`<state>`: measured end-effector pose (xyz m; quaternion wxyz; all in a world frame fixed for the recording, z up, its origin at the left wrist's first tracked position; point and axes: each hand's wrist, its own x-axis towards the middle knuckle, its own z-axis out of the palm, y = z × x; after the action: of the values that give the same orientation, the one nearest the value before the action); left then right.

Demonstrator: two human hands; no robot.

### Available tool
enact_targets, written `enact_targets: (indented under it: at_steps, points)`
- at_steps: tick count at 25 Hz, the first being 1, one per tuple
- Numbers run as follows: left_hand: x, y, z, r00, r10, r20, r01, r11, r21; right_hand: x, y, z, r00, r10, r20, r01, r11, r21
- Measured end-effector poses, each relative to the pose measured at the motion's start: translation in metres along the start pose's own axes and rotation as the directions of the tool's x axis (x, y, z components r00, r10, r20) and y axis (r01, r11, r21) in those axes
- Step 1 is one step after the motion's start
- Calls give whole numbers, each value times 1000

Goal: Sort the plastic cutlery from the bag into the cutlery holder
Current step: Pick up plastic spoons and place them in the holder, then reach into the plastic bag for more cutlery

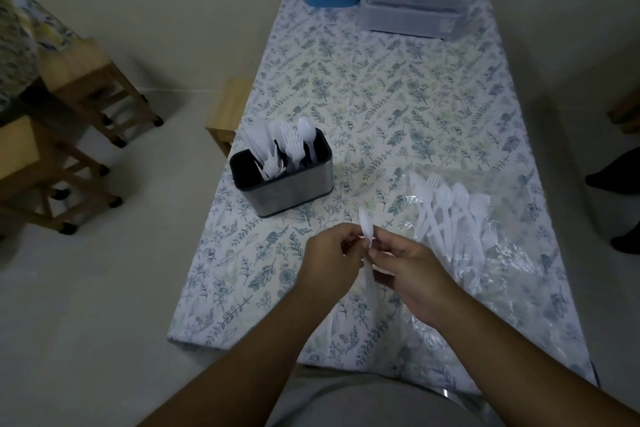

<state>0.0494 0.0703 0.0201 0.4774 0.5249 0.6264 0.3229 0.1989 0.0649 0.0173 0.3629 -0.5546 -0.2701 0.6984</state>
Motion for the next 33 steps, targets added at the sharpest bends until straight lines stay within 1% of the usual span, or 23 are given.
enact_targets:
  at_steps: [2,4,7,9,12,15,17,19,21,23,25,28,30,33]
  points:
    - [4,7,-10,999,33,-7,-33,999,-2,4,-13,7,998,-63,-10,63,996,-60]
    - [6,21,-20,995,89,-43,-88,996,21,8,-29,15,991,-130,-45,125,988,-87]
    - [16,49,-41,969,191,-159,-185,981,52,15,-64,38,963,-266,-40,259,958,-126]
    - [29,72,-59,938,247,-243,-230,968,96,24,-92,57,928,-371,-23,363,919,-153]
    - [55,101,-87,906,294,-305,-230,946,227,45,-130,84,862,-507,3,498,846,-190]
    - [78,114,-105,900,311,-306,-221,930,294,70,-150,100,819,-573,24,560,789,-251]
    - [88,111,-105,911,279,-302,-175,928,330,87,-149,101,816,-578,21,555,773,-306]
    - [95,105,-100,936,228,-269,-97,901,423,100,-140,97,828,-561,13,513,748,-422]
    - [97,103,-96,962,162,-220,-17,839,543,103,-130,89,846,-533,17,440,681,-586]
    - [95,105,-93,965,155,-213,4,799,601,102,-123,79,840,-543,24,410,605,-683]
    - [89,106,-86,950,244,-195,-81,795,602,97,-118,69,827,-561,43,414,555,-722]
    - [73,91,-58,925,369,-88,-262,789,556,83,-105,47,813,-573,106,432,471,-769]
    - [63,68,-33,923,385,-15,-312,770,557,70,-91,26,815,-569,112,404,418,-813]
    - [44,28,5,937,341,77,-320,750,579,51,-61,-21,826,-555,104,287,255,-923]
